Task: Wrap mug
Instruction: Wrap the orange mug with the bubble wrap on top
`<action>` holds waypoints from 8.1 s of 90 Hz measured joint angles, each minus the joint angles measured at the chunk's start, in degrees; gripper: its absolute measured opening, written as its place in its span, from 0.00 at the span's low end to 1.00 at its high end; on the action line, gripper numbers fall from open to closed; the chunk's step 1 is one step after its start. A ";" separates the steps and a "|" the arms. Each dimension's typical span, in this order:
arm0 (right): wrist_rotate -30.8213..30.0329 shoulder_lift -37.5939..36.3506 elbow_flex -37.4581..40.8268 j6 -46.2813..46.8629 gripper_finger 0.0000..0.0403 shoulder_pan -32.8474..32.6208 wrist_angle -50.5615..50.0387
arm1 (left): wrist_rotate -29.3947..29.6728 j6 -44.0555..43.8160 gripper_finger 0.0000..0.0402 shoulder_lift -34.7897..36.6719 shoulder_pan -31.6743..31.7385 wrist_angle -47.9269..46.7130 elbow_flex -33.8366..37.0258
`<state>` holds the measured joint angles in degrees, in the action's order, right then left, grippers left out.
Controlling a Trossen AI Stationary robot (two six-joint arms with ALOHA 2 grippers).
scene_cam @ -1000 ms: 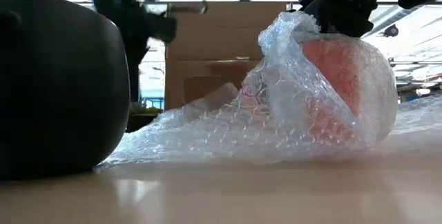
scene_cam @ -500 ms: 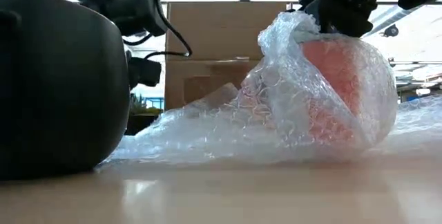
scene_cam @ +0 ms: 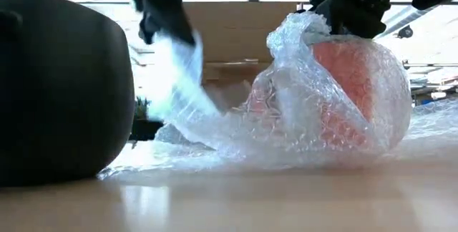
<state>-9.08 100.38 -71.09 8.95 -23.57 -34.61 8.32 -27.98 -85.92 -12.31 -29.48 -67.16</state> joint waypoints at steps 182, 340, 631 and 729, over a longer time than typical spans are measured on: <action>-1.38 2.80 -2.95 3.93 0.01 -0.88 -6.58 | -6.12 1.82 0.00 -18.37 -5.17 41.58 0.54; -1.18 2.23 -3.19 1.99 0.01 -0.68 -6.68 | 7.62 0.71 0.54 -1.79 -7.43 -19.52 -6.26; -1.48 -3.91 -10.66 3.67 0.01 -2.24 -18.06 | -13.24 2.92 0.00 -28.60 -2.82 54.00 -1.55; -5.25 1.77 -5.22 5.38 0.01 -4.28 -9.68 | -13.70 2.31 0.00 -27.94 -2.68 52.85 -1.18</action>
<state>-14.33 102.15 -76.31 14.33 -27.86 -44.29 -5.38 -25.68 -113.86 -15.00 23.36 -68.34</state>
